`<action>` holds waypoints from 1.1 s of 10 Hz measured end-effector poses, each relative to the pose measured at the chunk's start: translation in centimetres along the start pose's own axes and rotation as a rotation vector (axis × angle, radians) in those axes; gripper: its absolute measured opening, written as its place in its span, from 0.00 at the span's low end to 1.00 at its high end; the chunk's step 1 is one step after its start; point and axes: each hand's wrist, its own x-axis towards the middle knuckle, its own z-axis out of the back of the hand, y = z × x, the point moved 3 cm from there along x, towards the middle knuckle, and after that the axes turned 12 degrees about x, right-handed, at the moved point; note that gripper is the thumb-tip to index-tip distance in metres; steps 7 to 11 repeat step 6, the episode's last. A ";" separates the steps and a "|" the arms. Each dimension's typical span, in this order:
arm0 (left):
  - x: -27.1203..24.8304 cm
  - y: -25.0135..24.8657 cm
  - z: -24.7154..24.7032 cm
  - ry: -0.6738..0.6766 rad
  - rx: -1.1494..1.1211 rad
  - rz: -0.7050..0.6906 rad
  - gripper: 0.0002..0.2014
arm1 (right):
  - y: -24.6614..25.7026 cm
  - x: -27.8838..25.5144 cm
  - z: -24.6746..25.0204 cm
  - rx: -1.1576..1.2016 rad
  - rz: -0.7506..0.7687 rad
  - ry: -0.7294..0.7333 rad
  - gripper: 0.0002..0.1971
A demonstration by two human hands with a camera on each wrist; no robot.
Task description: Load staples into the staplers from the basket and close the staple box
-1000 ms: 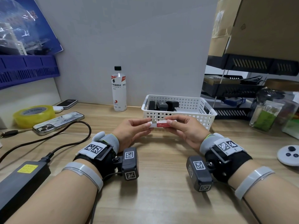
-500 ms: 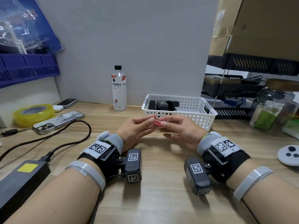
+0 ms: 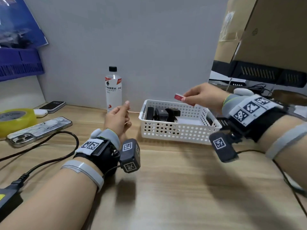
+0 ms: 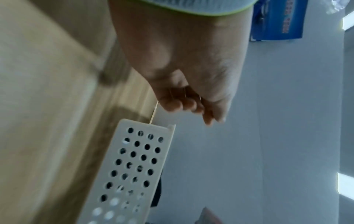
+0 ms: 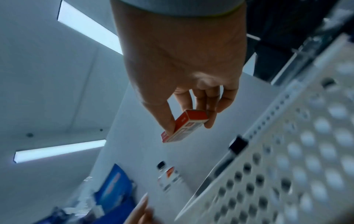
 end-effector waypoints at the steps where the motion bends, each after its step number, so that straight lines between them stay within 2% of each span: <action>1: 1.7 1.0 -0.7 0.026 0.014 0.058 0.10 | -1.3 4.0 0.7 -0.427 -0.116 0.146 0.12; 2: 3.1 2.6 -1.4 0.128 0.025 0.119 0.14 | -2.9 7.5 -0.3 -0.625 -0.204 0.260 0.15; 3: 3.6 3.4 -1.9 0.240 0.015 0.168 0.23 | -4.0 9.7 -1.4 -0.729 -0.252 0.345 0.19; 4: 3.9 3.7 -2.1 0.293 0.016 0.185 0.11 | -4.8 10.9 -2.0 -0.787 -0.285 0.398 0.20; 5: 4.0 3.7 -2.3 0.310 0.009 0.175 0.07 | -5.7 11.7 -2.6 -0.880 -0.342 0.444 0.21; 6: 3.9 3.8 -2.2 0.257 -0.006 0.155 0.06 | -6.0 12.0 -2.3 -0.934 -0.308 0.377 0.20; 11: 3.9 3.8 -2.2 0.257 -0.006 0.155 0.06 | -6.0 12.0 -2.3 -0.934 -0.308 0.377 0.20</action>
